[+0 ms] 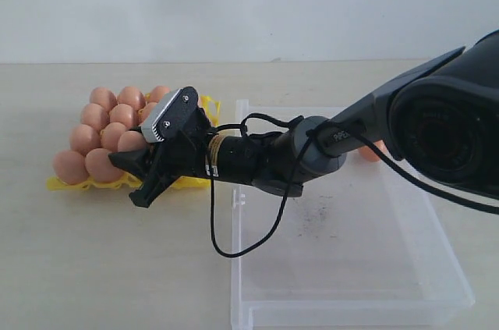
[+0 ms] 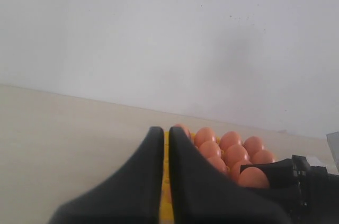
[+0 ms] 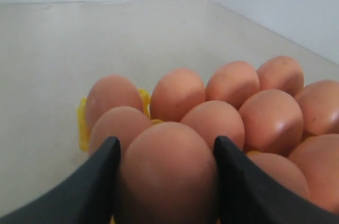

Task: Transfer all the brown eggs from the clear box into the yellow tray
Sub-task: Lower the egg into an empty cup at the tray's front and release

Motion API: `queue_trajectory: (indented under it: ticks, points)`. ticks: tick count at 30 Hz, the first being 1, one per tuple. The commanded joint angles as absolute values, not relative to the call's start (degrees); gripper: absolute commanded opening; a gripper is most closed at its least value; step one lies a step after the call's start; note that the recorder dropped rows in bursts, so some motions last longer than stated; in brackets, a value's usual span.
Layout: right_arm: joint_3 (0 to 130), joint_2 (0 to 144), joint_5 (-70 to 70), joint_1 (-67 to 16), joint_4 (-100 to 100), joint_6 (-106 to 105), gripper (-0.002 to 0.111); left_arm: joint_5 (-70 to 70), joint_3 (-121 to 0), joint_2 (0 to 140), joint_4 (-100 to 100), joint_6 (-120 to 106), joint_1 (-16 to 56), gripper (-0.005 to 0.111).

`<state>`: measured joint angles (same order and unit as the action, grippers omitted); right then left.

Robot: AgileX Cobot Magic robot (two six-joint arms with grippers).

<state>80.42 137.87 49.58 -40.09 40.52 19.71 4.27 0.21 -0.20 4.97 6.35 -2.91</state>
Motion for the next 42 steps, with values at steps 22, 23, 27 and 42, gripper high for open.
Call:
queue_trajectory:
  ticks: [22,23,27,42]
  points:
    - [80.7,137.8,43.9,-39.9,39.3,22.7,0.022,3.9,0.0,0.0,5.0,6.4,-2.7,0.004]
    - [80.7,137.8,43.9,-39.9,39.3,22.8,0.027,3.9,0.0,0.0,5.0,6.4,-2.7,0.004]
    - [80.7,137.8,43.9,-39.9,39.3,26.0,0.042,3.9,0.0,0.0,5.0,6.4,-2.7,0.004]
    - [80.7,137.7,41.7,-39.9,32.2,29.9,0.059,3.9,0.0,0.0,5.0,6.4,-2.7,0.004]
